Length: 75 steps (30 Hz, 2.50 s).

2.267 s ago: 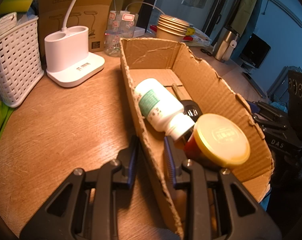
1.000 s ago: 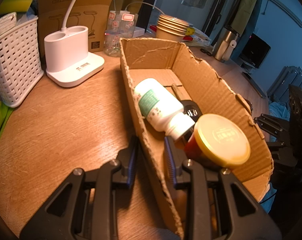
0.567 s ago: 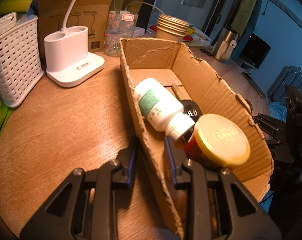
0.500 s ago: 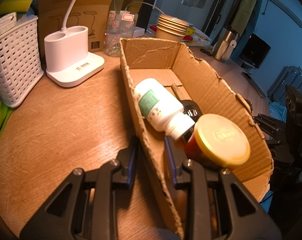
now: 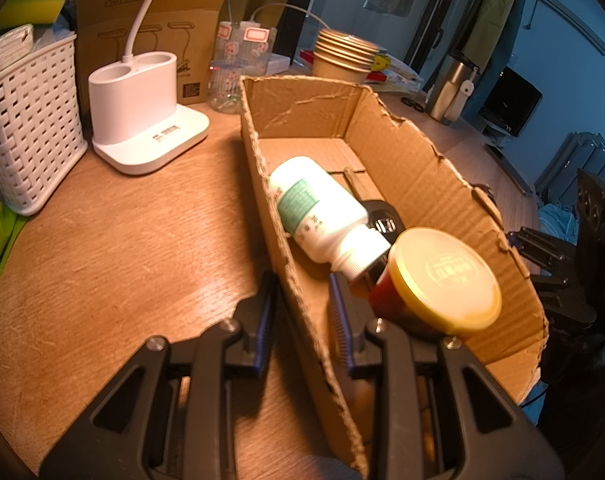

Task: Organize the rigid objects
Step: 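Lift the wristwatch by its strap with the right tool, then lower the wristwatch into the box beside the pill bottle and open the right tool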

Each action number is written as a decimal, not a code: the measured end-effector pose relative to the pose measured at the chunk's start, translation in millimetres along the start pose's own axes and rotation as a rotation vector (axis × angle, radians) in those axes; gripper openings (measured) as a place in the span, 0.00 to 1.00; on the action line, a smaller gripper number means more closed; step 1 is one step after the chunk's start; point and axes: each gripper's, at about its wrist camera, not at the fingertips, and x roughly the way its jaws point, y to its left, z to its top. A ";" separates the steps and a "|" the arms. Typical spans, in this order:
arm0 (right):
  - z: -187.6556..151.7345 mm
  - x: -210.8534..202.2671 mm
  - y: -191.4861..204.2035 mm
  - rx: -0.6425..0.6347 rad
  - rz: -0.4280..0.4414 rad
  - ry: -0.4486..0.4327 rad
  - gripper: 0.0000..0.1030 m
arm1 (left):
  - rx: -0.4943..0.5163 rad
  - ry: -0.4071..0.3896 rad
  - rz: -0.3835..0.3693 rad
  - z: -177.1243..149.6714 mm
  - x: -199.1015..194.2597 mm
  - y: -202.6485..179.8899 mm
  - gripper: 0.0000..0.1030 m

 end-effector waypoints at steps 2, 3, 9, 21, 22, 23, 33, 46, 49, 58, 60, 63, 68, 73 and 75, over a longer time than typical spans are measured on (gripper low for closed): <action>1.5 -3.4 0.1 0.003 0.001 -0.010 0.45 | 0.000 0.000 0.000 -0.1 0.2 -0.6 0.28; 1.9 -4.9 0.3 0.005 0.004 -0.013 0.45 | 0.000 0.000 0.000 0.0 0.0 0.0 0.28; 6.7 -14.5 3.4 0.005 -0.001 -0.042 0.45 | 0.000 0.000 0.000 0.0 0.1 0.0 0.28; 18.5 -30.2 8.7 -0.003 -0.014 -0.095 0.45 | 0.000 0.000 0.000 0.0 0.1 0.0 0.28; 21.0 -32.1 9.4 -0.006 -0.016 -0.103 0.45 | 0.000 0.000 0.000 0.0 0.1 0.1 0.28; 23.1 -34.0 10.4 -0.010 -0.021 -0.111 0.45 | 0.000 0.000 0.000 0.0 0.1 0.1 0.28; 40.1 -47.3 17.2 -0.035 -0.042 -0.166 0.44 | 0.000 0.000 0.000 0.0 0.2 0.0 0.28; 60.7 -61.0 33.5 -0.086 -0.071 -0.226 0.44 | -0.001 0.000 0.000 -0.2 0.6 0.0 0.28; 63.7 -61.0 36.8 -0.099 -0.087 -0.234 0.44 | -0.001 0.000 0.000 -0.3 0.7 -0.4 0.28; 67.5 -66.2 30.7 -0.075 -0.100 -0.257 0.44 | -0.001 -0.001 0.000 -0.4 0.7 -0.5 0.28; 70.0 -69.0 32.0 -0.080 -0.102 -0.268 0.44 | -0.001 -0.001 0.000 -0.4 0.7 -0.5 0.28; 73.3 -70.0 36.6 -0.099 -0.125 -0.277 0.44 | -0.001 -0.001 0.000 -0.4 0.8 -0.6 0.28; 77.5 -74.5 42.3 -0.115 -0.118 -0.285 0.44 | -0.001 -0.001 0.000 -0.4 0.8 -0.5 0.28; 85.3 -77.9 51.9 -0.136 -0.108 -0.294 0.44 | -0.001 -0.001 0.000 -0.5 0.9 -0.8 0.28; 87.7 -77.9 57.0 -0.144 -0.099 -0.298 0.44 | -0.001 -0.001 0.000 -0.4 0.8 -0.6 0.28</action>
